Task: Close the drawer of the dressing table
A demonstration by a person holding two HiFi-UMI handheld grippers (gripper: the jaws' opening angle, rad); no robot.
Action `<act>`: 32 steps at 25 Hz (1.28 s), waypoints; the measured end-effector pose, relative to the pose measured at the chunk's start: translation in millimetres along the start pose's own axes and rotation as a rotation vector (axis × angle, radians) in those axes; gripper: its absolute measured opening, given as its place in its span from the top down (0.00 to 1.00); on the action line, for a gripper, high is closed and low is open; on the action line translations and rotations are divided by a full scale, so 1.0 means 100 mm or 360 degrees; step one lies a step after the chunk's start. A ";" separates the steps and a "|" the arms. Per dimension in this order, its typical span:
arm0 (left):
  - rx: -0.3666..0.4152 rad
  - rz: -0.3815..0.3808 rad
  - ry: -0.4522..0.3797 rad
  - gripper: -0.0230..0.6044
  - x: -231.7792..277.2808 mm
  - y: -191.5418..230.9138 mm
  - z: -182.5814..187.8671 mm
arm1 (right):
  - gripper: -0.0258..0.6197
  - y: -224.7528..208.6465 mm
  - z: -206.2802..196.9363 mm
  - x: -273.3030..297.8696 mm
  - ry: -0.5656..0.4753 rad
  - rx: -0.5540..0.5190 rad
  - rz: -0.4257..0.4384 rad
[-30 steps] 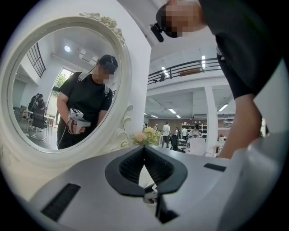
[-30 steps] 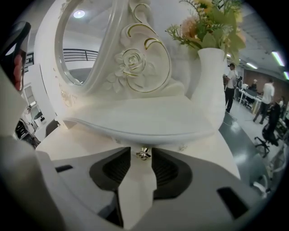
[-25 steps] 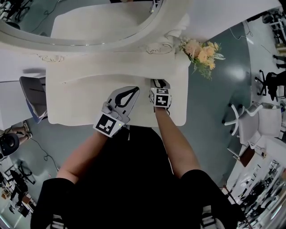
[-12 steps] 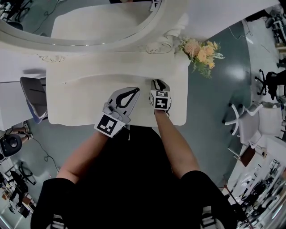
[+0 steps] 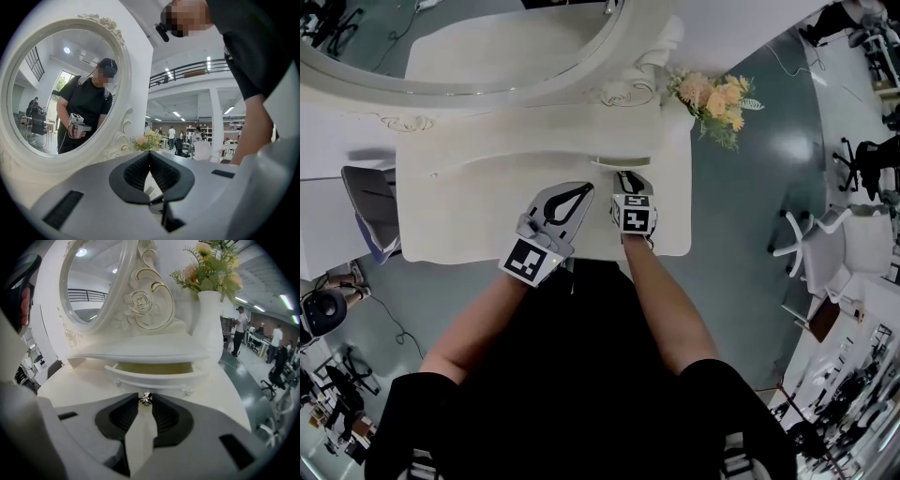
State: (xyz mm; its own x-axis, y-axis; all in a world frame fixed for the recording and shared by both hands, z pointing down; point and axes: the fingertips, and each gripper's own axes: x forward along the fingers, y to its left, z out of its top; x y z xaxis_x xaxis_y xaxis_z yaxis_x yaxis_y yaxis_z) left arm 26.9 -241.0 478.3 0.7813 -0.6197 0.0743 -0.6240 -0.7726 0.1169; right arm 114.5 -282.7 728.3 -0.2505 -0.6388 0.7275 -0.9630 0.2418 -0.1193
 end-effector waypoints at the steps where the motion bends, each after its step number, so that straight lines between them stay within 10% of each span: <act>1: 0.0001 -0.0002 0.0001 0.97 -0.01 -0.02 0.00 | 0.81 0.00 -0.02 -0.02 0.0001 0.0001 0.0000; 32: 0.0014 -0.0075 0.0003 0.97 -0.13 -0.25 0.00 | 0.81 0.07 -0.28 -0.23 0.0016 0.0017 0.0000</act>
State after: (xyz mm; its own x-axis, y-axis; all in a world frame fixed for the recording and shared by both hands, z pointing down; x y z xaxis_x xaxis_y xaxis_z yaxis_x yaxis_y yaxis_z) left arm 32.7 -213.8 474.4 0.8099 -0.5823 0.0707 -0.5865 -0.8022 0.1118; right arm 116.2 -245.7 729.7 -0.2494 -0.6316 0.7341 -0.9641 0.2337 -0.1265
